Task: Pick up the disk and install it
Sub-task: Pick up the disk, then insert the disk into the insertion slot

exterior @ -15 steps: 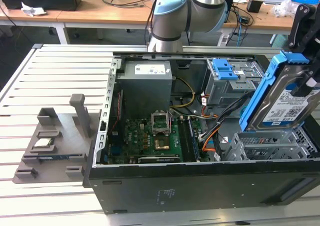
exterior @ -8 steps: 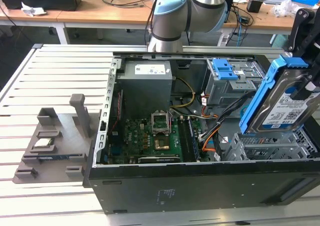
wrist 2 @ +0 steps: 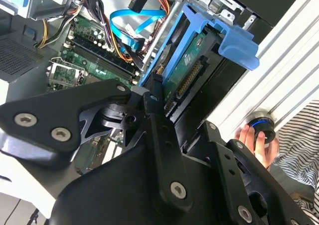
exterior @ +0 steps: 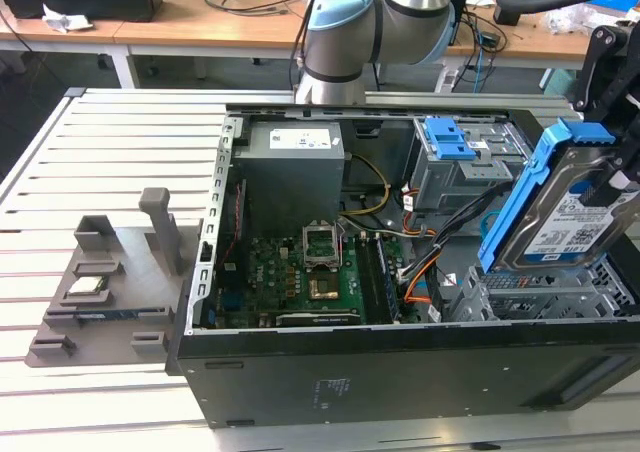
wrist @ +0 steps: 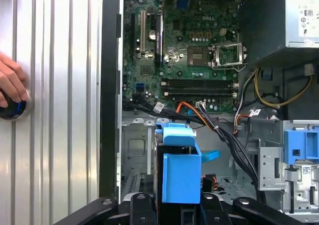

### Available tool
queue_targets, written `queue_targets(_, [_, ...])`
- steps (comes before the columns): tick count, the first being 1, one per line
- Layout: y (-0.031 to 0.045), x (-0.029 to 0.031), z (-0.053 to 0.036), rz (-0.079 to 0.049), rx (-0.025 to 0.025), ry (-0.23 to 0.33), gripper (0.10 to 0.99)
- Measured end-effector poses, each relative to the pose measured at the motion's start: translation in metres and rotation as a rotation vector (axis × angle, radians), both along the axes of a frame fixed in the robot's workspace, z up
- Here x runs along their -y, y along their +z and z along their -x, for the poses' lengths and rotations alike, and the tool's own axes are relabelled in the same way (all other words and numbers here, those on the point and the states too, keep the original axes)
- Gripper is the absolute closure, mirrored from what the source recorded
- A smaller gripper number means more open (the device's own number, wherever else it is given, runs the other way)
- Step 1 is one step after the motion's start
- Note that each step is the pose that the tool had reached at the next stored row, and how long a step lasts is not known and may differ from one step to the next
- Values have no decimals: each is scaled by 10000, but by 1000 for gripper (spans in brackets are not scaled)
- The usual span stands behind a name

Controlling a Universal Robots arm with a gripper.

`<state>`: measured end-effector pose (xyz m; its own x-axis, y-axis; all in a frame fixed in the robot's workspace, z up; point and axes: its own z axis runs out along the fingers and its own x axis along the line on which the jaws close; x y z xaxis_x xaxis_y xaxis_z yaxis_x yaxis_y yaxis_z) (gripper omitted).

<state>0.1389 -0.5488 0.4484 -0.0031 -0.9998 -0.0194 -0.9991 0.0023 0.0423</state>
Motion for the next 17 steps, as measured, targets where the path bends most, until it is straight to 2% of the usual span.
queue_targets(16, [-18,6,-10,3,-1,-3,729])
queue_targets(17, [-22,6,-10,47,0,-5,729])
